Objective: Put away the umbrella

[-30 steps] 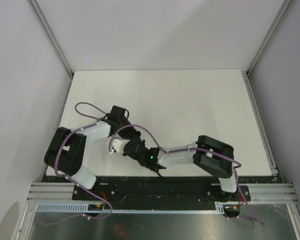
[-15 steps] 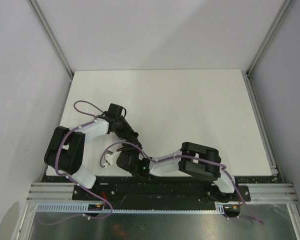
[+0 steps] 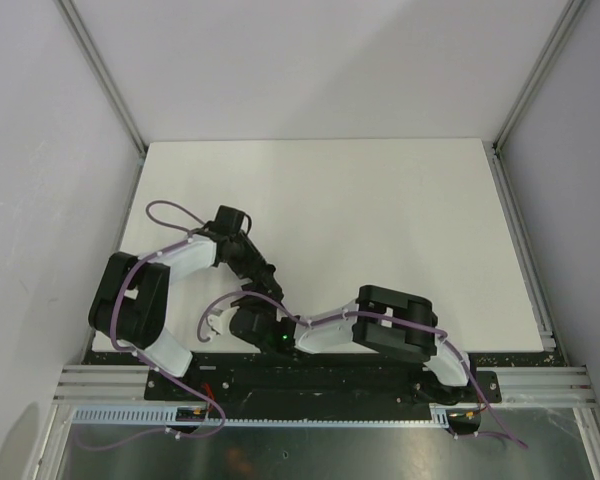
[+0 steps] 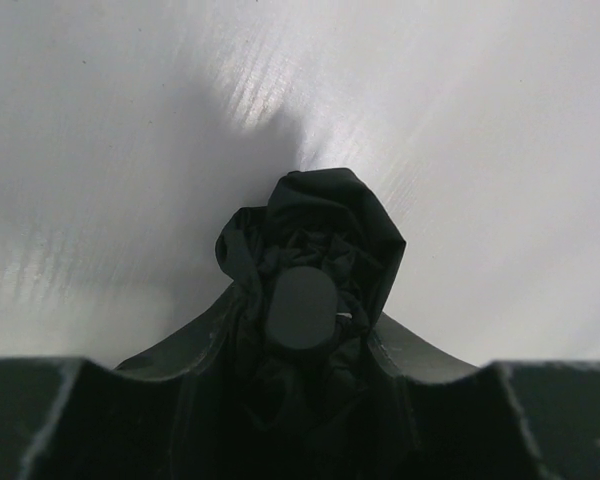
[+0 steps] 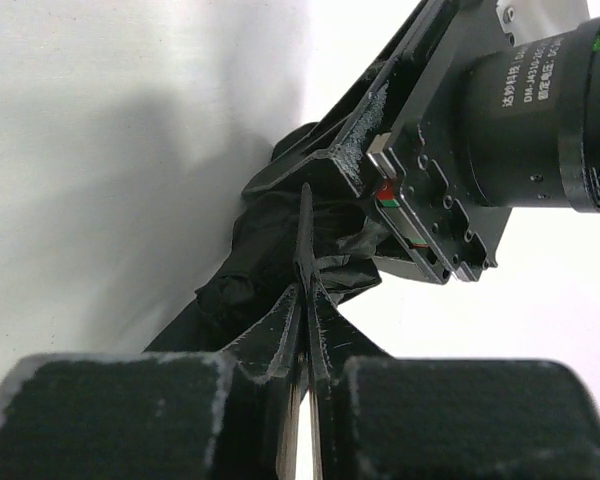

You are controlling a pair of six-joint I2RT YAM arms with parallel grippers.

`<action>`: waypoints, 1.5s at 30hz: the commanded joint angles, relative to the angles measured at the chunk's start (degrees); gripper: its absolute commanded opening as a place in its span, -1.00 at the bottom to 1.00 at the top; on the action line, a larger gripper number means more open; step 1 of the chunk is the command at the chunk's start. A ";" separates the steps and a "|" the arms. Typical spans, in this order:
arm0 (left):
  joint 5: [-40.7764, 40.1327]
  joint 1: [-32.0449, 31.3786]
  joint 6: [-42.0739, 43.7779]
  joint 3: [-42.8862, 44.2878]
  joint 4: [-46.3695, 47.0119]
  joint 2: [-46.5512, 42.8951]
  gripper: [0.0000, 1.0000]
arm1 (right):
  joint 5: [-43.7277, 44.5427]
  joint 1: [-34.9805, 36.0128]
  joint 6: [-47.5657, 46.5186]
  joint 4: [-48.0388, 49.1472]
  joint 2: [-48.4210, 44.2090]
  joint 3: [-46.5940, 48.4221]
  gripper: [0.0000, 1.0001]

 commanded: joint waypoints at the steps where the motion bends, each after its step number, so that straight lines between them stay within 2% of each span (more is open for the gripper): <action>1: 8.57 -1.31 1.42 3.19 -12.52 -1.76 -1.00 | -4.30 -4.56 -1.97 -11.55 8.63 -2.08 -0.84; 7: 7.27 -1.39 1.48 5.52 -18.44 0.04 -1.00 | -0.43 -5.80 -6.89 -10.97 12.28 -2.01 -0.83; 14: 4.16 -1.68 0.30 5.95 -23.87 0.24 -1.00 | 6.38 -6.20 -13.76 -2.83 17.54 -2.09 -0.81; 17: 2.12 -2.25 -0.03 5.21 -25.57 0.31 -1.00 | 8.18 -7.41 -14.46 -1.17 18.14 -2.04 -0.78; 21: 1.18 -2.46 0.00 4.78 -26.21 0.67 -1.00 | 12.79 -8.20 -16.65 5.92 17.59 -2.09 -0.74; 26: 2.46 -2.32 -0.99 5.62 -26.30 1.52 -1.00 | 12.54 -6.40 -11.53 3.17 11.60 -2.12 -0.25; 29: 4.16 -1.87 -1.45 6.93 -26.28 2.27 -1.00 | 10.11 -3.56 -8.61 -0.63 9.32 -2.52 0.43; 31: 4.72 -1.45 -1.68 7.96 -26.28 2.43 -1.00 | 7.95 -2.00 -4.76 -4.39 7.56 -2.79 0.62; 36: 7.16 0.49 -0.64 10.28 -26.34 2.60 -1.00 | -1.19 -0.46 12.15 -17.27 -2.02 -3.80 0.85; 39: 7.48 1.37 0.86 11.92 -26.26 1.94 -1.00 | -6.87 0.55 18.75 -18.05 -10.61 -7.90 0.91; 45: 3.98 1.49 4.45 12.72 -24.45 -0.67 -1.00 | -21.95 -3.94 47.86 -26.92 -31.39 -7.75 0.97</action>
